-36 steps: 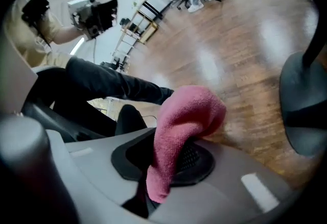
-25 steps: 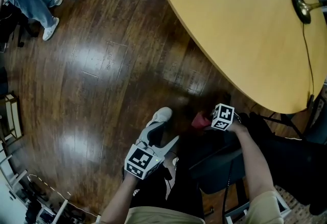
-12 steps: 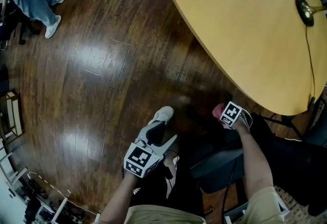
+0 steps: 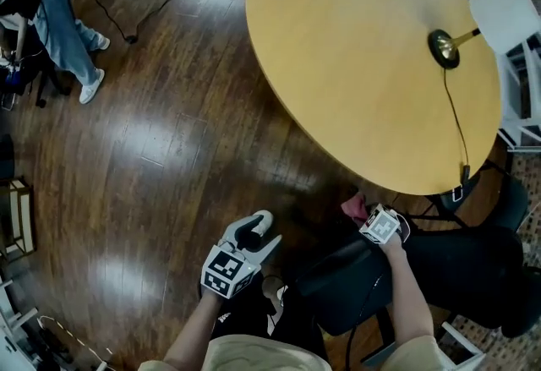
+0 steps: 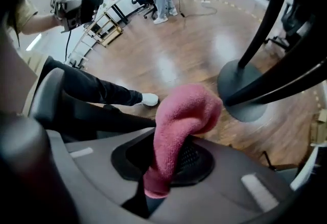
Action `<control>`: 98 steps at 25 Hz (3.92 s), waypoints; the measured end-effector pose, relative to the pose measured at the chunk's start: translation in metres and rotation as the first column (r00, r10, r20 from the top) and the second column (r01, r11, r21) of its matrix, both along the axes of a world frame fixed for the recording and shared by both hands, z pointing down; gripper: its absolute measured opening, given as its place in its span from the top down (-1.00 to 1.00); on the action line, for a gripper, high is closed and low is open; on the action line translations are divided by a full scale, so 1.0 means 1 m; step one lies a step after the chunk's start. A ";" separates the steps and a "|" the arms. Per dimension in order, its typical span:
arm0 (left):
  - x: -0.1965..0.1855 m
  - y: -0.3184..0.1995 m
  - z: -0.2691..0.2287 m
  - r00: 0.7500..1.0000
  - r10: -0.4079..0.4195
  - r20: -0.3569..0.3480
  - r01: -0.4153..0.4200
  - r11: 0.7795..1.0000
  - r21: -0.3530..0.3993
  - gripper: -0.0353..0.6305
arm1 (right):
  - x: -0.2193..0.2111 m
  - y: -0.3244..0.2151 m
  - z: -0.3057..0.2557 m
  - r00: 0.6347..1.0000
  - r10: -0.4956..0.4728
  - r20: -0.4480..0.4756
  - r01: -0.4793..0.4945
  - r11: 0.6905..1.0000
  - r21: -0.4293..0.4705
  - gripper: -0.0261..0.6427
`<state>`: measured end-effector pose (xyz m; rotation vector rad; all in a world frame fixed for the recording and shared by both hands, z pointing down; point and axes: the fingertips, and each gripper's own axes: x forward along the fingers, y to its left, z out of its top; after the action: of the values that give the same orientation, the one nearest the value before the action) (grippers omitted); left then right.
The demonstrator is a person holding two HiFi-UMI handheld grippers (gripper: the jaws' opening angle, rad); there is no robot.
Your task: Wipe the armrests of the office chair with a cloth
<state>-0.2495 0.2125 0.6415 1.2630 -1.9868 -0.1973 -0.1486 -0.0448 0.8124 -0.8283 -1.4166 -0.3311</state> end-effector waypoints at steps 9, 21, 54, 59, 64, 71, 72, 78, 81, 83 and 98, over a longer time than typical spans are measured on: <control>0.022 -0.036 -0.078 0.992 0.118 0.052 -0.120 0.992 0.033 0.22 | 0.022 -0.012 -0.130 0.907 0.233 0.350 -0.235 0.971 -0.037 0.76; 0.061 -0.170 -0.261 0.899 0.262 0.352 -0.340 0.922 0.183 0.24 | 0.084 -0.072 -0.379 0.351 0.551 0.757 -0.576 0.765 -0.290 0.73; 0.339 -0.340 -0.471 0.643 0.446 0.622 -0.743 0.559 0.368 0.23 | 0.401 -0.112 -0.592 -0.465 0.302 0.832 -0.741 0.382 -0.552 0.71; 0.410 -0.351 -0.439 0.581 0.563 0.587 -0.810 0.471 0.350 0.22 | 0.501 -0.111 -0.526 -0.467 0.369 0.803 -0.804 0.200 -0.560 0.71; 0.469 -0.360 -0.393 0.520 0.658 0.544 -0.852 0.437 0.287 0.19 | 0.572 -0.119 -0.427 -0.329 0.534 0.779 -0.882 0.122 -0.456 0.71; 0.510 -0.362 -0.327 0.562 0.689 0.458 -0.825 0.504 0.255 0.19 | 0.568 -0.149 -0.274 0.294 0.719 0.629 -0.846 0.502 -0.179 0.71; 0.512 -0.361 -0.317 0.572 0.689 0.445 -0.818 0.518 0.250 0.19 | 0.564 -0.152 -0.253 0.385 0.704 0.596 -0.813 0.565 -0.141 0.71; 0.505 -0.337 -0.279 0.625 0.682 0.380 -0.776 0.596 0.206 0.20 | 0.538 -0.163 -0.170 0.706 0.588 0.394 -0.617 0.784 -0.066 0.71; 0.500 -0.331 -0.274 0.633 0.681 0.368 -0.767 0.616 0.180 0.21 | 0.539 -0.159 -0.149 0.784 0.541 0.304 -0.543 0.835 -0.086 0.71; 0.491 -0.327 -0.271 0.641 0.676 0.364 -0.759 0.627 0.173 0.21 | 0.540 -0.152 -0.146 0.804 0.533 0.264 -0.528 0.844 -0.098 0.72; 0.494 -0.339 -0.277 0.581 0.743 0.332 -0.814 0.541 0.213 0.23 | 0.639 0.059 -0.147 0.879 0.477 0.028 -0.450 0.847 -0.283 0.72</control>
<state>0.2443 -0.1263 0.3643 2.3820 -1.3488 0.0468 0.4900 0.0142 0.6651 -0.6593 -1.7269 0.2034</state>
